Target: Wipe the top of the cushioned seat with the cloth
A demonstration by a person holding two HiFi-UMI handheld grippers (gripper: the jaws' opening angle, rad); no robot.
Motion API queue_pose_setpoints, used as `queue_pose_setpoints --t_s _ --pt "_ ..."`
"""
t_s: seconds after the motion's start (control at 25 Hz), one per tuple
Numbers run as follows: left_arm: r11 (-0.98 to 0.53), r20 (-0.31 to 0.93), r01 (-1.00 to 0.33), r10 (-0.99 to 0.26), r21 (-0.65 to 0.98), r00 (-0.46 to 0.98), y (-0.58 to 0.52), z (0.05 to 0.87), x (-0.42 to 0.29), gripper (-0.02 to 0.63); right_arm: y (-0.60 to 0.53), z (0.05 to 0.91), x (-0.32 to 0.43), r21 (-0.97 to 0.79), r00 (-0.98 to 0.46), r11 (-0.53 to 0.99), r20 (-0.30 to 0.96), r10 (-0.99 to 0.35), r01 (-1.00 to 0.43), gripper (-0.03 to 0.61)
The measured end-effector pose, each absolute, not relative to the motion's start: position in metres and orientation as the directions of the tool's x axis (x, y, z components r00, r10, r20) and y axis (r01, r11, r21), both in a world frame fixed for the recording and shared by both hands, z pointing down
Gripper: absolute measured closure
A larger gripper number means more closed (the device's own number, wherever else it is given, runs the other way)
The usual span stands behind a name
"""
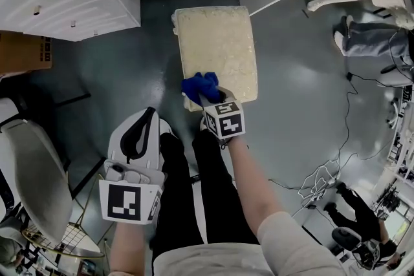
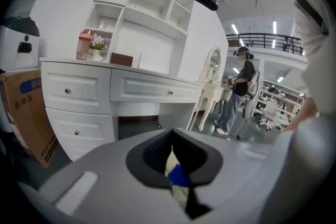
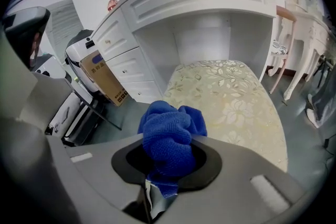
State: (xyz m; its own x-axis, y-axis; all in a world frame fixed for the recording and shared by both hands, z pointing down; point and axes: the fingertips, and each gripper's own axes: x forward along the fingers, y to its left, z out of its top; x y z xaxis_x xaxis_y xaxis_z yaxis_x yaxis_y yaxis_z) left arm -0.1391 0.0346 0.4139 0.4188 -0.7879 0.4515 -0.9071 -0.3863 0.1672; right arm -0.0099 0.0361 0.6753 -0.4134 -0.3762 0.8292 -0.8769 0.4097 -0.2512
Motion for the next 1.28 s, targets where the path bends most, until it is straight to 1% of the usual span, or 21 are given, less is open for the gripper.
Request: queue_pose_setpoints --t_s 0.2,0.68,1.28 --pt "-0.387 0.450 -0.907 -0.788 0.168 0.420 0.036 0.417 -0.147 0.614 0.040 0.678 -0.025 -0.238 -0.417 0.444 0.832 -0.366 -0.864 0.483" --pt "-0.390 0.456 -0.904 -0.782 0.175 0.426 0.046 0.424 -0.146 0.614 0.061 0.677 -0.025 -0.245 -0.442 0.464 0.812 -0.381 -0.851 0.483" --pt "-0.407 0.470 -0.898 -0.768 0.165 0.434 0.047 0.427 -0.108 0.613 0.087 0.678 -0.014 -0.280 -0.508 0.530 0.786 -0.353 -0.801 0.483"
